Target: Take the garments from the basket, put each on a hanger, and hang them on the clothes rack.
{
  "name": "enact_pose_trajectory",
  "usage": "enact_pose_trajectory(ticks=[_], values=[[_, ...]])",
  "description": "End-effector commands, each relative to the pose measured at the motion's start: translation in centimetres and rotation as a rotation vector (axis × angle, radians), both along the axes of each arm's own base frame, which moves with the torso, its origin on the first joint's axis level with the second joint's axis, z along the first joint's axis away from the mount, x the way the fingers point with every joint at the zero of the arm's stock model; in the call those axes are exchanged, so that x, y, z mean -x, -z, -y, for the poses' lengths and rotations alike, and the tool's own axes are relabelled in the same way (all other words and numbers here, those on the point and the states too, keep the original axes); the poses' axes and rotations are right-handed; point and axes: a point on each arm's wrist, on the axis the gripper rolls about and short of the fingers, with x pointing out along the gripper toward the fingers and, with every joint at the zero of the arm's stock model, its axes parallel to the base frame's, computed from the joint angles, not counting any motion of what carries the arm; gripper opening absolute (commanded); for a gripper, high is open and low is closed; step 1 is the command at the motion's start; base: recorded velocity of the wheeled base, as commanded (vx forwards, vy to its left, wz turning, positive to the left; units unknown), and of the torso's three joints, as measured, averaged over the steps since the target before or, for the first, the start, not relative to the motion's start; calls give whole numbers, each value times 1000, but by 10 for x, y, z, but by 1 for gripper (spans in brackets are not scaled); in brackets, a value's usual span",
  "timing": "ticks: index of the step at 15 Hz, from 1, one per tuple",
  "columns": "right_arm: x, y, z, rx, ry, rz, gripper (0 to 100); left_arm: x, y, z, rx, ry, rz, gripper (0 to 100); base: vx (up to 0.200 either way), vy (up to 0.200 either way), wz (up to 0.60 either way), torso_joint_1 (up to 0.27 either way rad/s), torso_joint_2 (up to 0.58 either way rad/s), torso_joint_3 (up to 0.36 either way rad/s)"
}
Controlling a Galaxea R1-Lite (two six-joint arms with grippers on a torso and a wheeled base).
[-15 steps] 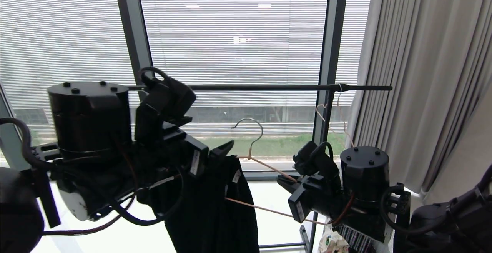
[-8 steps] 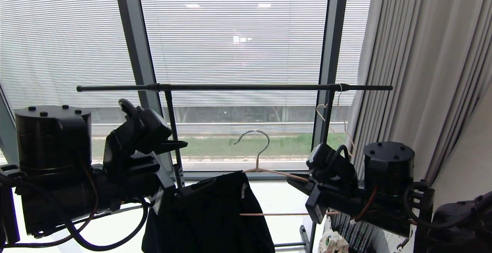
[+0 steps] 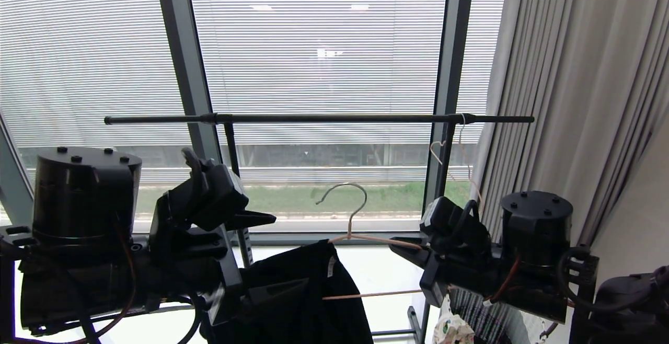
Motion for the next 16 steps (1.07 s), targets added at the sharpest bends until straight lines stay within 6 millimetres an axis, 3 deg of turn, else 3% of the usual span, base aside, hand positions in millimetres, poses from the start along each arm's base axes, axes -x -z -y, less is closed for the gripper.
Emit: enact_pose_trajectory(ticks=[1, 5, 11, 12, 16], values=[[3, -7, 3, -6, -13, 30, 0, -4, 11, 3, -24, 18, -34, 100, 0, 0, 0, 0, 0, 0], [11, -17, 3, -19, -39, 79, 0, -6, 31, 7, -87, 102, -57, 100, 0, 0, 0, 0, 0, 0], [18, -20, -2, -27, -67, 85, 0, -13, 36, 6, -95, 89, -75, 100, 0, 0, 0, 0, 0, 0], [18, -20, -2, -27, -68, 85, 0, -13, 36, 6, -96, 90, -74, 0, 0, 0, 0, 0, 0, 0], [20, -20, -4, -27, -78, 85, 0, -13, 37, 6, -117, 108, -49, 0, 0, 0, 0, 0, 0, 0]])
